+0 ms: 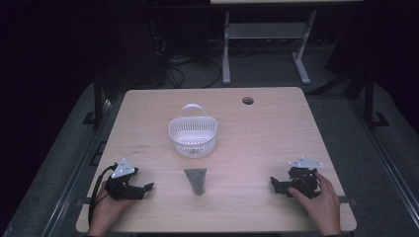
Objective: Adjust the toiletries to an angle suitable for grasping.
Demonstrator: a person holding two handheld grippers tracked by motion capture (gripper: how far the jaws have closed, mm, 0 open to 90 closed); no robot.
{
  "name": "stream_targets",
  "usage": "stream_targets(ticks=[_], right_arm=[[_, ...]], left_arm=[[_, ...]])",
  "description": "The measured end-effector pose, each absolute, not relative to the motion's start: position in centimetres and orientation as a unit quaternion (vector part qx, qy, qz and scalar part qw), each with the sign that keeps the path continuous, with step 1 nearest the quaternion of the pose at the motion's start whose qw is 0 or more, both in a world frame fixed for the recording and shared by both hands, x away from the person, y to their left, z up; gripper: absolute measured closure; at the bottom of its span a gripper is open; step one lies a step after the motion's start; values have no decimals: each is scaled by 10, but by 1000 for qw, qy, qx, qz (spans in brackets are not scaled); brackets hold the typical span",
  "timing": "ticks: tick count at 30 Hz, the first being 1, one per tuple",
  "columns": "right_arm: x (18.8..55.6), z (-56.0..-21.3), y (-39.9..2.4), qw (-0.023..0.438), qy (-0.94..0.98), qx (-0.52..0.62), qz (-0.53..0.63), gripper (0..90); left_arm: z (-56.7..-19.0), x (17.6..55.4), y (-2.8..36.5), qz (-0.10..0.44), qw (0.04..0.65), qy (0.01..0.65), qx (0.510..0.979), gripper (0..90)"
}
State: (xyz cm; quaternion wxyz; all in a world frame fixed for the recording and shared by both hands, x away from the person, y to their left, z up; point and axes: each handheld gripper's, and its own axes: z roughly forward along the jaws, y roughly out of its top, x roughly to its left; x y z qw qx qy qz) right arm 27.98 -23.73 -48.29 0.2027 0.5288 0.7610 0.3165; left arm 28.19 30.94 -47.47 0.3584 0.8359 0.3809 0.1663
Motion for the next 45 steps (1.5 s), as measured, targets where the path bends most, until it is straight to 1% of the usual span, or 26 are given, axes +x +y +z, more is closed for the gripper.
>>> stream_targets(ticks=[10, 12, 14, 18, 28, 30, 45], right_arm=[[280, -483, -237, 202, 761, 529, 317, 0], [280, -483, -237, 202, 761, 529, 316, 0], [280, -483, -237, 202, 761, 529, 317, 0], [280, -483, -237, 202, 761, 529, 317, 0], [280, -483, -237, 203, 761, 529, 316, 0], [280, -483, -237, 203, 761, 529, 316, 0], [280, -483, -237, 203, 761, 529, 316, 0]], left_arm=[[-474, 281, 310, 171, 359, 386, 833, 149], [-473, 281, 311, 169, 359, 386, 833, 236], [-470, 279, 311, 170, 354, 389, 834, 271], [-463, 275, 311, 166, 362, 389, 831, 391], [-446, 270, 309, 128, 373, 383, 835, 823], [-442, 269, 307, 110, 376, 380, 838, 895], [-423, 264, 295, 91, 384, 361, 845, 897]])
